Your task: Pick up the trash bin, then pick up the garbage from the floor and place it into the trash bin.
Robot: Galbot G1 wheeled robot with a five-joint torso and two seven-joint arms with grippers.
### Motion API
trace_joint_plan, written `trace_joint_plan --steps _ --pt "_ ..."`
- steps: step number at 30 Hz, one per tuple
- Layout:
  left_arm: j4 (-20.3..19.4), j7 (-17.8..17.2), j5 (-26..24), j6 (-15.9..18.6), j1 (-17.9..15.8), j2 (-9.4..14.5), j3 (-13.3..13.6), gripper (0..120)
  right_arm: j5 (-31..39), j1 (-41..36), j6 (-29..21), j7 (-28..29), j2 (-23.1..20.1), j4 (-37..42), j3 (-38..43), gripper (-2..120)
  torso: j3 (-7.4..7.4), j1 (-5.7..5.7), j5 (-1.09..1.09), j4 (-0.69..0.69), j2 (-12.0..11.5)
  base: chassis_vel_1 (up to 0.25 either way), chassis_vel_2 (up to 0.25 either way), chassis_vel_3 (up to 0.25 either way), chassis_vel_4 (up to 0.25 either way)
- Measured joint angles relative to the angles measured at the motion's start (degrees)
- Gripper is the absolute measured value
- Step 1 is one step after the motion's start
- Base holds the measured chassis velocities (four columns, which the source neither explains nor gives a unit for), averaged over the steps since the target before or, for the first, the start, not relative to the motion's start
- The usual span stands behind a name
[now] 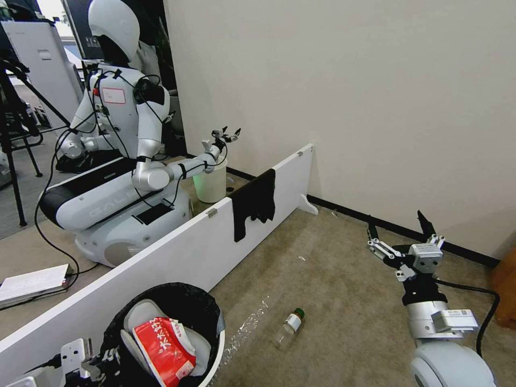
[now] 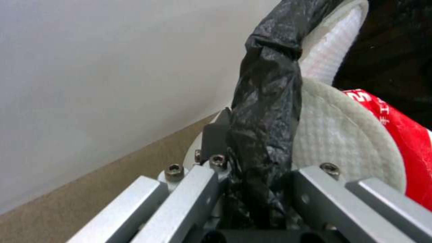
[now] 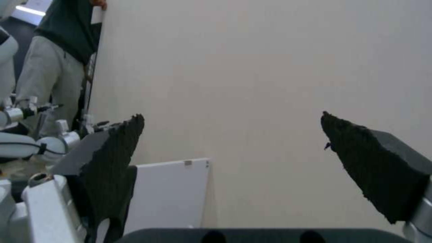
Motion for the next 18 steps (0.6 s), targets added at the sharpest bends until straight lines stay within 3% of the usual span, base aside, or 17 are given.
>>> trace_joint_plan --steps 3,4,9,12,15,18 --pt "0.01 0.01 -0.04 0.00 -0.04 0.10 -0.03 2 4.07 1.19 -6.13 4.24 -3.64 -0.61 -2.82 100 0.00 0.00 -0.01 0.01 0.00 0.000 0.000 0.000 0.000" --pt "0.01 0.01 -0.04 0.00 -0.04 0.10 -0.03 2 4.07 1.19 -6.13 4.24 -3.64 -0.61 -2.82 100 0.00 0.00 -0.01 0.01 0.00 0.000 0.000 0.000 0.000" --pt "0.03 0.02 -0.11 0.00 -0.11 0.13 -0.16 2 18.01 4.63 -17.97 10.32 -9.10 -1.28 -9.99 100 0.00 -0.01 -0.02 0.01 0.00 0.000 0.000 0.000 0.000" --pt "0.07 0.02 -0.17 0.01 -0.23 0.14 -0.18 2 22.50 6.65 -21.35 11.88 -10.01 -1.98 -12.18 100 0.00 -0.01 0.02 0.01 0.00 0.000 0.000 0.000 0.000" --pt "0.72 0.02 -0.51 0.00 -1.17 0.99 0.14 2 36.70 10.87 -30.33 17.12 -11.28 -3.03 -16.19 100 0.00 0.00 0.00 0.01 0.00 0.000 0.000 0.000 0.000" --pt "1.02 0.02 -0.62 0.00 -1.47 1.30 0.29 2 40.57 12.15 -32.22 18.86 -11.58 -3.74 -17.61 100 0.00 -0.01 -0.01 0.00 0.00 0.000 0.000 0.000 0.000"
